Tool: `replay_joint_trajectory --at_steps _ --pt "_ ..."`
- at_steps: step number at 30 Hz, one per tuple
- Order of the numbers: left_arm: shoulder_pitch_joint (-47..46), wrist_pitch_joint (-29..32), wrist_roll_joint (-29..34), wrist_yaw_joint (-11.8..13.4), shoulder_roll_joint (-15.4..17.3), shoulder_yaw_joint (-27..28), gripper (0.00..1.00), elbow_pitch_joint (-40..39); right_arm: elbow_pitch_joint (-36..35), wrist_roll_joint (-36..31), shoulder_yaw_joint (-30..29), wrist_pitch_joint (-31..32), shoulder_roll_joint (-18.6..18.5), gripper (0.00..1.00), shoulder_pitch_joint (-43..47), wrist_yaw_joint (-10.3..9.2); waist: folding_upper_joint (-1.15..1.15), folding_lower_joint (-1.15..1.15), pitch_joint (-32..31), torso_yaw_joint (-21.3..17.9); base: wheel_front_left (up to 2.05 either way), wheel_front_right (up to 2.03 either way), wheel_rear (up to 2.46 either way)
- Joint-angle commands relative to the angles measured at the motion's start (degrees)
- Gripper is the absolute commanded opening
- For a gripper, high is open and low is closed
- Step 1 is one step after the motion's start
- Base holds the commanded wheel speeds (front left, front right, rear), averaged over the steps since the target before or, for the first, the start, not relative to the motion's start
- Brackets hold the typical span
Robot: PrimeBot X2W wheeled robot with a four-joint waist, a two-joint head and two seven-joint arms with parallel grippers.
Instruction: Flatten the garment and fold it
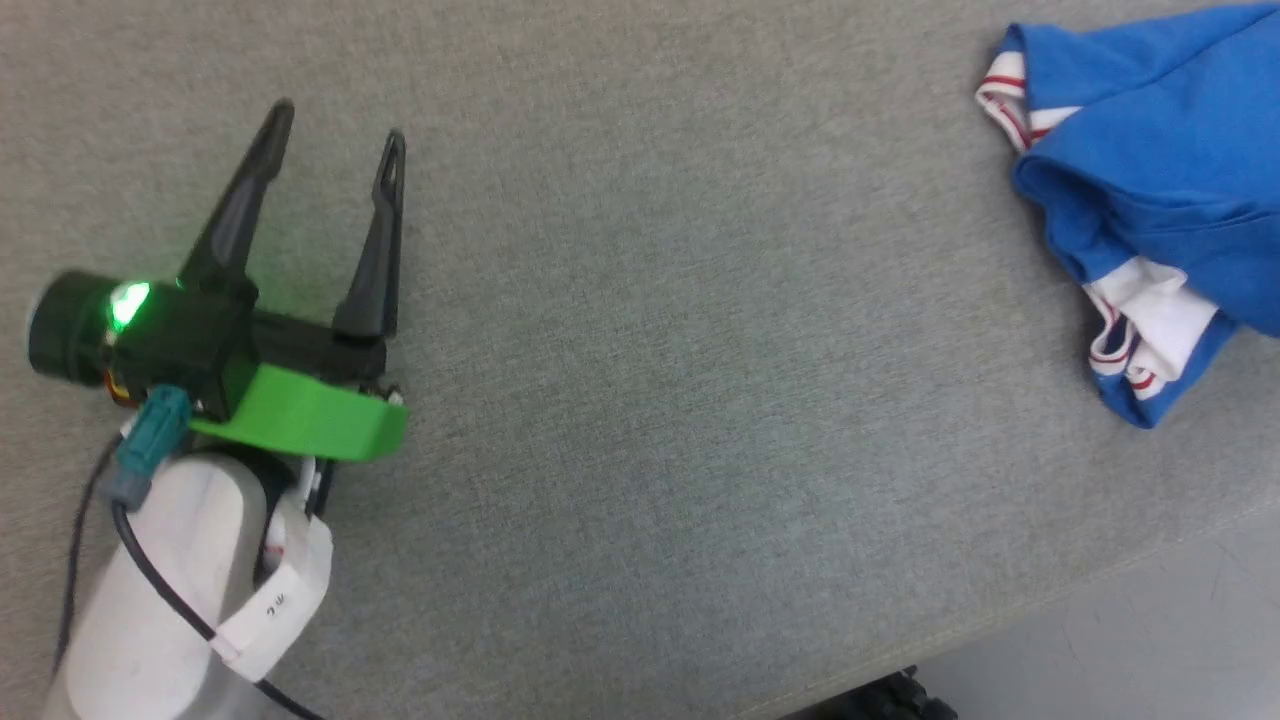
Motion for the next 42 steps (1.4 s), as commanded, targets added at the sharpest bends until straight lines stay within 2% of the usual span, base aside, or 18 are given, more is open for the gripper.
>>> replay_joint_trajectory --at_steps 1,10,18,24,32,38,42 --pt "1.5 -0.8 -0.7 0.7 -0.5 0.2 1.00 0.8 0.5 -1.0 -1.0 -1.1 0.4 1.00 1.9 -0.11 0.69 -0.01 -4.7 0.7 0.00 0.00 0.00" --pt "10.0 -3.5 -4.2 3.1 -3.6 1.2 1.00 5.5 -3.3 -4.1 -5.6 -6.3 3.3 1.00 13.3 -0.11 0.69 -0.01 -17.0 3.1 0.00 0.00 0.00" --pt "16.8 -4.4 -5.9 4.7 -4.4 2.5 1.00 8.1 -16.0 -2.2 -6.3 -7.0 10.0 1.00 22.9 -0.11 0.69 -0.01 -23.7 5.7 0.00 0.00 0.00" --pt "18.7 -4.8 -6.3 5.3 -4.4 3.0 1.00 10.3 -29.8 0.3 -3.4 -4.0 14.8 1.00 29.8 -0.11 0.69 -0.01 -26.5 9.2 0.00 0.00 0.00" --pt "18.7 -5.2 -6.1 5.7 -4.1 3.9 1.00 12.3 -45.1 3.4 0.1 -0.1 18.7 1.00 35.5 -0.11 0.69 -0.01 -28.9 13.8 0.00 0.00 0.00" --pt "19.7 -5.4 -6.5 5.7 -3.8 5.1 1.00 12.7 -52.6 4.7 3.5 1.8 21.4 1.00 39.3 -0.11 0.69 -0.01 -30.2 15.8 0.00 0.00 0.00" --pt "20.2 -5.5 -6.6 5.3 -3.8 5.4 1.00 13.4 -55.1 5.7 5.7 2.1 22.7 1.00 41.9 -0.11 0.69 -0.01 -31.1 16.4 0.00 0.00 0.00"
